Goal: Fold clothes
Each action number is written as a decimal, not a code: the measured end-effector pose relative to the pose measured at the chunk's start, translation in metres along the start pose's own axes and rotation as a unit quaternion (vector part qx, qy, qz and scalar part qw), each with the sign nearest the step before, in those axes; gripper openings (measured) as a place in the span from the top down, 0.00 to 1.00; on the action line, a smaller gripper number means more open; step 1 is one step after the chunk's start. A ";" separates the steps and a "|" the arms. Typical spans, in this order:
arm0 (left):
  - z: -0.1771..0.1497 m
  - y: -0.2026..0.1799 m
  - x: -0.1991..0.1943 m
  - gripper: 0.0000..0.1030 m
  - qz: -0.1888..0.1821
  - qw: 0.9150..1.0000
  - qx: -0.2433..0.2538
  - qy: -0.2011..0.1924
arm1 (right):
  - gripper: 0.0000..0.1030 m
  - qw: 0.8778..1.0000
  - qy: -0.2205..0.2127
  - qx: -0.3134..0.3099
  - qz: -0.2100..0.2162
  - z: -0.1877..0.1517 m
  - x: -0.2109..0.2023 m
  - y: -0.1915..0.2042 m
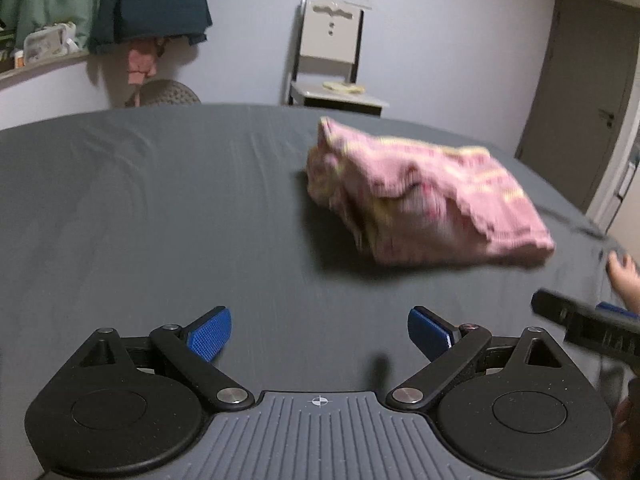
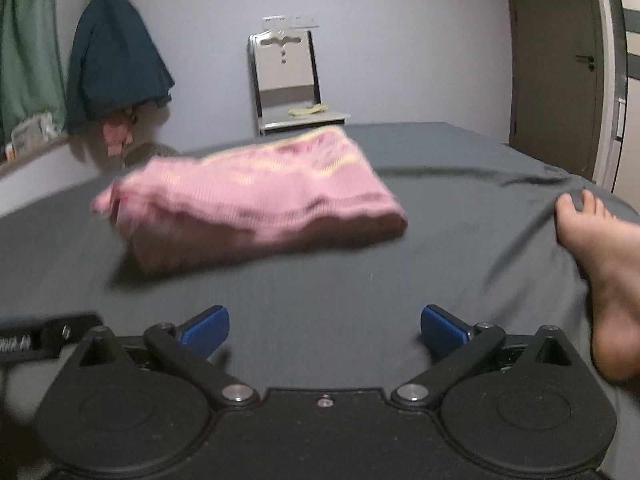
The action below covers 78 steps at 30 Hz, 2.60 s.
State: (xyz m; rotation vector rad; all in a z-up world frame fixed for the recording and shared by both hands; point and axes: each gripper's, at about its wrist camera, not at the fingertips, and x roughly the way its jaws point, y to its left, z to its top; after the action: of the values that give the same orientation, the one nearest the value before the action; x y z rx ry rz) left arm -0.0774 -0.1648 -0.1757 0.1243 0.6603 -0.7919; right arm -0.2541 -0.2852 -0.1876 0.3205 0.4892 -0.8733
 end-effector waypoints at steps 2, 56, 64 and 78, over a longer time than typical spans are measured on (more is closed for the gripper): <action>-0.006 -0.002 0.004 0.07 0.000 1.000 0.014 -0.004 | 0.00 1.000 0.000 -0.011 0.003 0.002 0.000 0.007; -0.005 -0.016 0.019 0.00 -0.003 0.997 0.077 0.009 | 0.00 0.999 0.048 -0.009 -0.023 0.007 0.021 0.013; -0.004 -0.016 0.019 0.00 -0.003 0.997 0.076 0.009 | 0.00 0.999 0.049 -0.007 -0.023 0.008 0.020 0.013; -0.003 -0.017 0.017 0.00 -0.002 0.997 0.075 0.011 | 0.00 0.998 0.049 -0.010 -0.026 0.011 0.019 0.016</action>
State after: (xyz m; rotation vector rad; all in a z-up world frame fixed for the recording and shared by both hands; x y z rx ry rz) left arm -0.0816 -0.1864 -0.1862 0.2686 0.6208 -0.8459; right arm -0.2278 -0.2926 -0.1867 0.3356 0.5983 -0.9050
